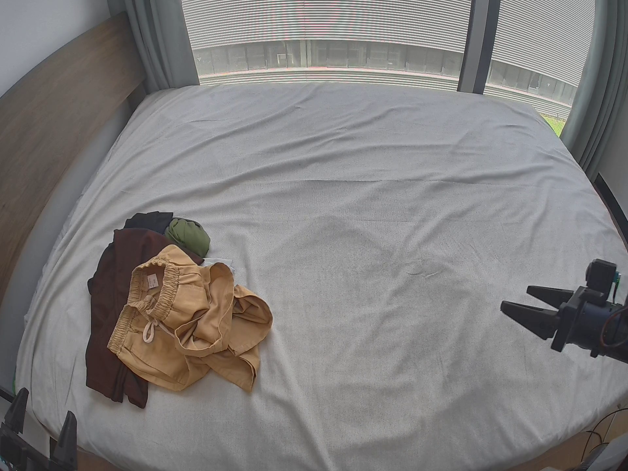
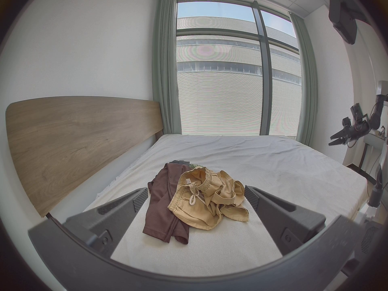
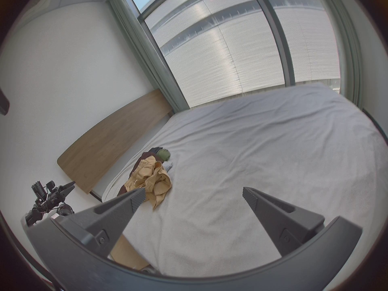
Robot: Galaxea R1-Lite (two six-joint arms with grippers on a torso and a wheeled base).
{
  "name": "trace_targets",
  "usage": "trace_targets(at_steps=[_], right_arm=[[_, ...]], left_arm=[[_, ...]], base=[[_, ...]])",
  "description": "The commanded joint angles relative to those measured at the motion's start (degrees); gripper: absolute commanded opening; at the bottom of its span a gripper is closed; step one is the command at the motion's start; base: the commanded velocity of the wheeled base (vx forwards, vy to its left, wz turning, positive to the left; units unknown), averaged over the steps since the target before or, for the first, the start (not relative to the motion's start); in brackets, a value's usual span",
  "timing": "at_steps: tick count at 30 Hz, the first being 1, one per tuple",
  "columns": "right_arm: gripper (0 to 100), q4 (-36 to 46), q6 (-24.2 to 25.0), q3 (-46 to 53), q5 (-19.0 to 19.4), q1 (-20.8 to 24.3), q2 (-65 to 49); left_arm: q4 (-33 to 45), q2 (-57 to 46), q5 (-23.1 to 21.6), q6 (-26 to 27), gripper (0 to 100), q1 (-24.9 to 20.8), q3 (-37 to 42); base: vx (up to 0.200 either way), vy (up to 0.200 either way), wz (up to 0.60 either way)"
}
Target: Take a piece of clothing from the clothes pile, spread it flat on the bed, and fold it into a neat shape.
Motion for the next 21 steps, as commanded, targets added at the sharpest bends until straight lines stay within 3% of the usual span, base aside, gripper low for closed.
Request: trace_targets(at_steps=[1,10,21], right_arm=[[100,-6.7,1.3,1.0,0.8,2.4,13.1],[100,-25.0,1.1,4.3,0.3,2.7,26.8],[100,-31.7,2.1,3.7,0.1,7.9,35.7]], left_arm=[[0.0,-0.8,0.0,-0.2,100,0.0,1.0],[-0.1,-0.8,0.2,-0.8,100,0.0,1.0],[-0.1,-0.8,0.3,-0.8,100,0.1,1.0]], base=[[0.0,0.0,0.0],[0.0,0.0,0.0],[0.0,0.0,0.0]])
